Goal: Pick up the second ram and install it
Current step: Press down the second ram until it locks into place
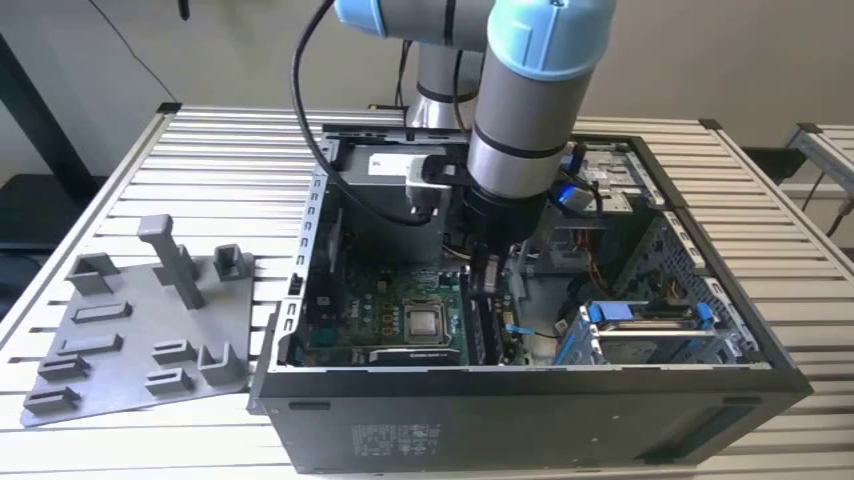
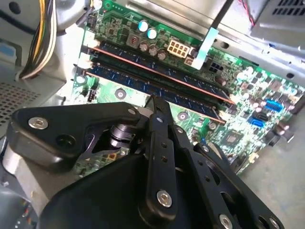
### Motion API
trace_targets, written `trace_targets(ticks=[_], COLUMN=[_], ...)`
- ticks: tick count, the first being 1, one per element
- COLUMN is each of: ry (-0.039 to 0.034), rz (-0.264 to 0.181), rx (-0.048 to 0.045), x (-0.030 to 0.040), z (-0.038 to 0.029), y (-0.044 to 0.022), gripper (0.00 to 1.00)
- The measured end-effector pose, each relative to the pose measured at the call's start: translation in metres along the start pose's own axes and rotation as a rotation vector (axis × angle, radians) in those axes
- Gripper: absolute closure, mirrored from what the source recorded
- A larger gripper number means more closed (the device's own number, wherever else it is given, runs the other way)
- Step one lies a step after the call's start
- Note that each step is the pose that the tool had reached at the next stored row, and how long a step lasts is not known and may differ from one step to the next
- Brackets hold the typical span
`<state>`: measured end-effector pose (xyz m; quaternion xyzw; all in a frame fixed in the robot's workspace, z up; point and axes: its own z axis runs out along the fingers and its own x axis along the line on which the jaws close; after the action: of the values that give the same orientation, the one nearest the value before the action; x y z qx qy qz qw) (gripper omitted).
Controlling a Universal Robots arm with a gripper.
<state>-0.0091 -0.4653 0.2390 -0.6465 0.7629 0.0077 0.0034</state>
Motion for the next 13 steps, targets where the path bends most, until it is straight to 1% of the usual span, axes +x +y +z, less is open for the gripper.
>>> trace_targets(ticks=[8, 9, 13], ry=[-0.0014, -0.0014, -0.0018], rz=[-0.134, -0.143, -0.144], rx=[0.0004, 0.0005, 0.0006], x=[0.0001, 0.0001, 0.0001], z=[0.0029, 0.0029, 0.0032], y=[0.0, 0.0002, 0.0003], gripper=[0.89, 0.89, 0.89])
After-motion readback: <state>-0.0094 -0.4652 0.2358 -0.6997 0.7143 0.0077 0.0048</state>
